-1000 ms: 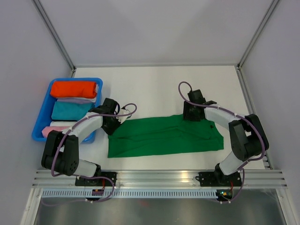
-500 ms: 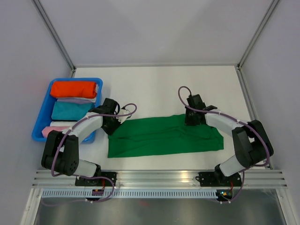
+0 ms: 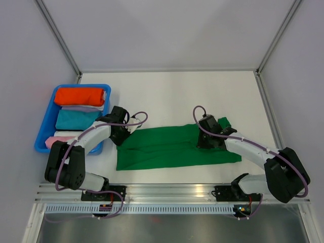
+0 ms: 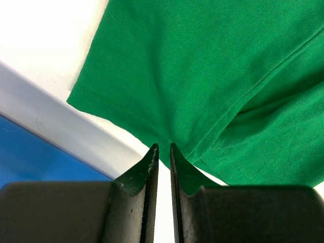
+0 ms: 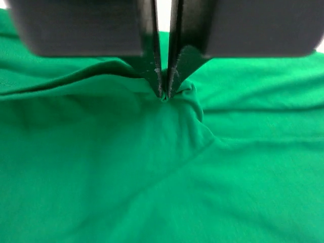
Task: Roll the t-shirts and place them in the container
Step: Fold the tshirt
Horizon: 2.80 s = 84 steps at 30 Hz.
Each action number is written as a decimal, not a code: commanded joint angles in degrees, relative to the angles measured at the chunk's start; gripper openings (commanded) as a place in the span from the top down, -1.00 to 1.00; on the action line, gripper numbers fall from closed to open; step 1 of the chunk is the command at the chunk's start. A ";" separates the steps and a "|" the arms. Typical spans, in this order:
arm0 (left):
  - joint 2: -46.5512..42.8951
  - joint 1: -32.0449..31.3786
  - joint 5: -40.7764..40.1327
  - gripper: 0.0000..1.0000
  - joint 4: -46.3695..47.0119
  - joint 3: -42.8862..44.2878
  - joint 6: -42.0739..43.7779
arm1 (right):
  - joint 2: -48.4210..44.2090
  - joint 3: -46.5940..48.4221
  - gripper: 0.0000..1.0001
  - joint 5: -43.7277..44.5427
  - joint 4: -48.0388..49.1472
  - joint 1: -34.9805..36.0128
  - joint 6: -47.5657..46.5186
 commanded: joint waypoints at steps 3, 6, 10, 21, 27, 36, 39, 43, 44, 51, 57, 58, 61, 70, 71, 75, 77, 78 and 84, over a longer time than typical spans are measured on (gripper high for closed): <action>-0.02 0.12 -0.49 0.63 0.24 1.14 1.53 | -3.87 -2.85 0.57 -2.17 -1.89 2.37 5.68; -0.28 0.12 -0.58 0.63 0.33 1.31 1.53 | -6.50 -2.68 0.25 -2.00 -4.70 4.22 6.73; -0.11 0.12 -0.58 0.63 0.24 1.49 1.79 | -10.11 -1.45 0.07 -2.17 -8.83 6.51 7.44; -0.99 0.12 0.03 0.59 -0.02 6.14 -0.49 | -6.61 4.53 0.84 1.70 -6.22 -14.44 -2.40; 6.47 0.03 -3.47 0.59 3.58 6.94 -4.10 | 7.53 7.07 0.99 -0.94 6.43 -27.22 -2.32; 12.28 0.56 -8.84 0.59 11.92 -0.44 -3.13 | 24.07 11.46 1.00 3.45 9.27 -31.46 -1.26; 12.64 0.74 -8.49 0.59 12.37 -1.15 -3.22 | 26.45 14.80 0.99 3.19 8.92 -31.46 -2.66; 8.26 0.74 -5.07 0.59 12.11 -0.97 -3.92 | 29.52 21.46 1.00 1.09 7.61 -31.46 -4.86; 7.20 0.74 -3.23 0.59 11.94 -0.89 -3.83 | 29.88 22.80 0.99 0.65 6.64 -31.46 -5.48; 2.62 0.65 2.23 0.55 7.64 3.24 -5.32 | 17.27 27.12 0.99 5.12 -3.03 -31.46 -10.05; 1.65 0.65 4.34 0.53 4.03 8.34 -5.59 | -0.25 19.05 0.95 6.62 -11.82 -31.46 -10.23; 1.65 0.73 4.17 0.52 3.68 8.52 -5.59 | -2.44 17.03 0.96 6.36 -12.35 -31.46 -8.75; 1.48 0.65 3.56 0.52 2.53 9.22 -5.24 | -10.44 8.50 0.99 4.25 -12.79 -31.46 -5.32; 0.33 0.65 1.62 0.52 0.51 12.21 -5.67 | -19.09 -11.81 0.99 3.02 -4.03 -33.47 5.15; 0.07 0.65 1.62 0.52 0.33 12.47 -6.03 | -15.77 -13.04 0.99 2.76 -2.61 -33.66 5.68; -2.21 0.73 0.66 0.51 -1.25 11.95 -6.38 | -6.61 -13.49 0.99 3.19 2.49 -34.62 6.12; -3.71 0.74 0.04 0.50 -1.69 11.16 -6.30 | -3.00 -12.18 1.00 4.42 5.13 -35.24 5.51; -4.14 0.74 -0.22 0.50 -1.78 10.98 -6.21 | -1.60 -11.21 0.99 4.94 5.83 -35.41 4.90; -4.85 0.74 -0.67 0.50 -2.39 8.96 -6.56 | 15.17 6.34 0.99 6.53 9.18 -35.77 2.35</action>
